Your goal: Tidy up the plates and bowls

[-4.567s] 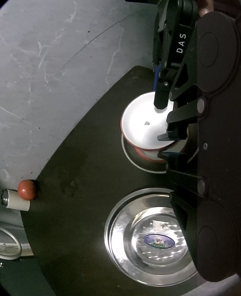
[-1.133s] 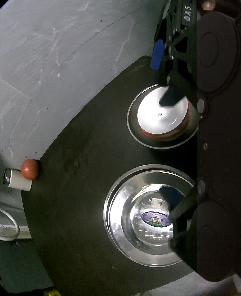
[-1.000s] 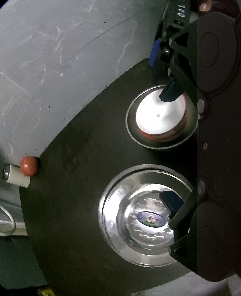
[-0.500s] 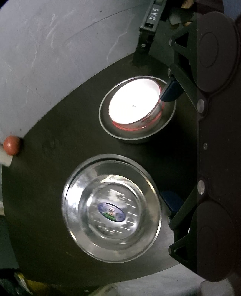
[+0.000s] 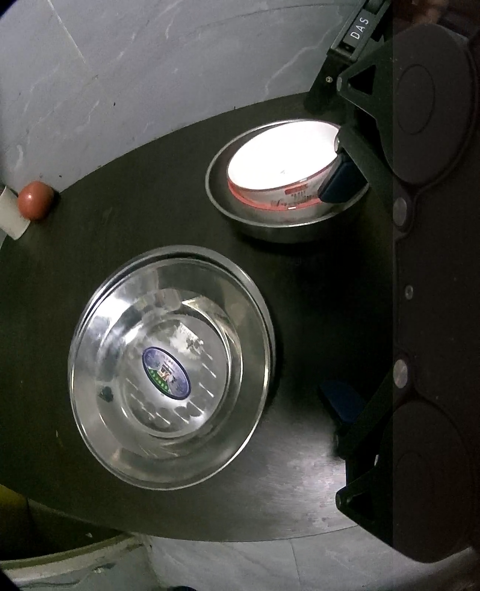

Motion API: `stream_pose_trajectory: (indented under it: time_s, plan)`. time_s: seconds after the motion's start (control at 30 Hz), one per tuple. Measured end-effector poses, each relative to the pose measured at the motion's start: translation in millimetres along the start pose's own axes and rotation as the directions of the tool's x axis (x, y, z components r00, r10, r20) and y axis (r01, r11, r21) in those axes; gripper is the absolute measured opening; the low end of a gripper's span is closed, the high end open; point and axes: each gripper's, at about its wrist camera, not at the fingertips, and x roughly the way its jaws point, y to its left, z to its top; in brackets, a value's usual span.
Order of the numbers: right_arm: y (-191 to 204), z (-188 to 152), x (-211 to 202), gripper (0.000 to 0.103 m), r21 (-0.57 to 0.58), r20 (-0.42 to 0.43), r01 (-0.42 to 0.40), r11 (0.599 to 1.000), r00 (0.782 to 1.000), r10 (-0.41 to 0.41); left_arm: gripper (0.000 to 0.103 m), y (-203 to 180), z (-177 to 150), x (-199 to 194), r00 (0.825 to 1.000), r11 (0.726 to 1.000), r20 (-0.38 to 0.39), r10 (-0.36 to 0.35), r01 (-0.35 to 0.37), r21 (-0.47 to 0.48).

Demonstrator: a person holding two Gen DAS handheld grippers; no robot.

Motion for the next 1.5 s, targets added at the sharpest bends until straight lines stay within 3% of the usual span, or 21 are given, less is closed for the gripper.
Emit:
stream_pose_trajectory:
  time_s: [0.43,0.7,0.9,1.03,1.3,1.5]
  plan:
    - [8.3,3.7,16.6,0.101,-0.089,0.0,0.005,0.996,1.0,-0.005,0.101,-15.3,-2.7,9.0,0.998,0.998,0.014,0.056,-0.056,0.019]
    - [8.0,5.5,24.4,0.083,-0.099,-0.007,-0.037,0.994,0.999,0.036,0.096,-18.9,-2.2,7.4,0.998,0.998,0.022,0.057,-0.058,0.02]
    - [11.6,4.5,25.9,0.068,-0.123,-0.028,-0.087,0.989,0.996,0.084,0.076,-23.0,-1.7,2.9,0.999,0.999,0.046,0.013,-0.015,0.041]
    - [12.6,3.7,26.2,0.061,-0.127,-0.036,-0.114,0.985,0.993,0.111,0.049,-28.4,-2.2,0.8,0.996,0.997,0.07,-0.046,0.042,0.06]
    - [11.8,4.5,24.8,0.043,-0.137,-0.042,-0.17,0.976,0.985,0.166,0.017,-37.7,1.0,2.4,0.989,0.99,0.087,-0.121,0.114,0.082]
    - [10.8,5.3,25.3,0.033,-0.137,-0.052,-0.204,0.969,0.979,0.199,0.016,-38.1,1.5,4.7,0.987,0.989,0.096,-0.127,0.119,0.085]
